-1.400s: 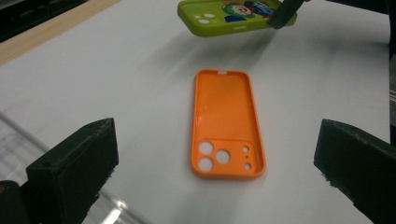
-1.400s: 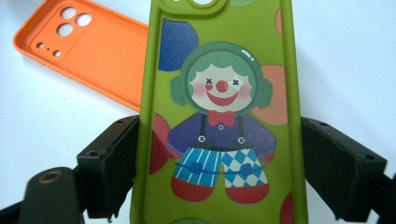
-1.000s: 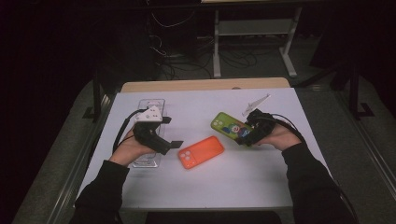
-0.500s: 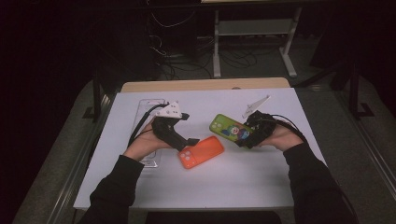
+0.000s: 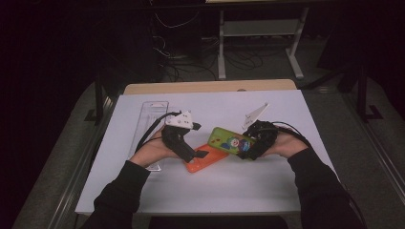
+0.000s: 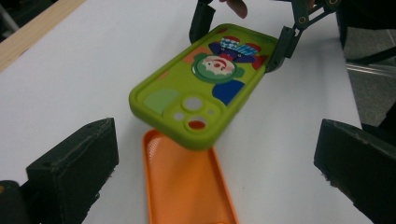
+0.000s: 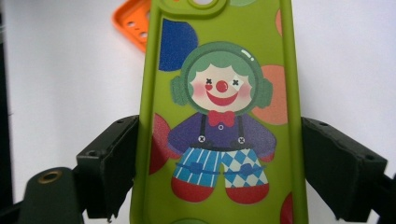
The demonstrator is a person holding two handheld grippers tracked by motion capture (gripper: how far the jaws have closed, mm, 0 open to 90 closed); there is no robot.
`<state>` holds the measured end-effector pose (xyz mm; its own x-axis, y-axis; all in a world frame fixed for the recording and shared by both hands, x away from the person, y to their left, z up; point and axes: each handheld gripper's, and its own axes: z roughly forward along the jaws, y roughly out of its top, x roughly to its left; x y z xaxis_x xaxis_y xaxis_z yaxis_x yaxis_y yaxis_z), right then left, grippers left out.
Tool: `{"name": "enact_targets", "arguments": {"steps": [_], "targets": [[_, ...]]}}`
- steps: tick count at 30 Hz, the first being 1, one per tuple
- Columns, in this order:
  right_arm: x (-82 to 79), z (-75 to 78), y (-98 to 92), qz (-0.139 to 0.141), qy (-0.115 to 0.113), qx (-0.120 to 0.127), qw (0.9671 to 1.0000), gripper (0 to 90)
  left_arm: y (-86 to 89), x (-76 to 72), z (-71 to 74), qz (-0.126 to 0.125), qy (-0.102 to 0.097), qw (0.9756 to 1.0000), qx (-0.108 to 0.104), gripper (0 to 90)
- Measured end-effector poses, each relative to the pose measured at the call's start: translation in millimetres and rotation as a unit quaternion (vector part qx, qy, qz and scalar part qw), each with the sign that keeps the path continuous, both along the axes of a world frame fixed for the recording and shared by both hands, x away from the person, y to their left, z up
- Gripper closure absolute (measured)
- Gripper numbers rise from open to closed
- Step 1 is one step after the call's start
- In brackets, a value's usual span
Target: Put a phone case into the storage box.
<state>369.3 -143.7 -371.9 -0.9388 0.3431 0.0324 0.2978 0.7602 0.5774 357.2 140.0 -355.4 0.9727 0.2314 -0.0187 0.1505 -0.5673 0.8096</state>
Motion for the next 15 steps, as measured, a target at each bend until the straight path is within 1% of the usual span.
{"name": "enact_targets", "arguments": {"steps": [2, 3, 4, 5, 7, 8, 10, 11, 13, 15], "targets": [[-2.8, 0.6, 4.0, 0.016, -0.003, -0.003, 0.9999, 15.3, -1.2, -0.8, -0.3, -0.005, 0.001, 1.0000, 0.007, 0.0], [-4.0, 0.9, 5.4, 0.021, -0.003, -0.004, 0.9998, 15.3, -2.2, -1.6, -1.6, -0.005, 0.005, 1.0000, 0.005, 0.0], [-5.5, 1.2, 7.3, 0.028, -0.004, -0.005, 0.9996, 15.3, -2.8, -2.0, -2.0, -0.011, 0.005, 0.9999, 0.008, 0.0], [-7.4, 1.4, 9.4, 0.037, -0.007, -0.005, 0.9993, 15.3, -2.7, -1.8, -1.9, -0.017, 0.002, 0.9997, 0.015, 0.0], [-9.6, 1.4, 12.4, 0.051, -0.008, -0.005, 0.9987, 15.3, -3.8, -3.4, -2.6, -0.019, 0.005, 0.9997, 0.016, 0.0], [-10.9, 1.6, 14.0, 0.056, -0.009, -0.006, 0.9984, 15.3, -4.5, -4.2, -3.1, -0.022, 0.010, 0.9996, 0.014, 0.0], [-13.5, 1.4, 17.4, 0.067, -0.009, -0.008, 0.9977, 15.3, -5.6, -5.0, -3.7, -0.029, 0.011, 0.9994, 0.017, 0.0], [-14.7, 0.9, 19.1, 0.073, -0.012, -0.008, 0.9973, 15.3, -6.2, -6.6, -4.2, -0.027, 0.019, 0.9993, 0.017, 0.0], [-16.8, 0.0, 22.6, 0.084, -0.011, -0.011, 0.9964, 15.3, -7.4, -6.9, -4.8, -0.041, 0.018, 0.9987, 0.023, 0.0], [-18.8, -1.1, 26.0, 0.094, -0.012, -0.018, 0.9953, 15.3, -9.1, -8.2, -6.1, -0.050, 0.019, 0.9982, 0.029, 0.0]]}}
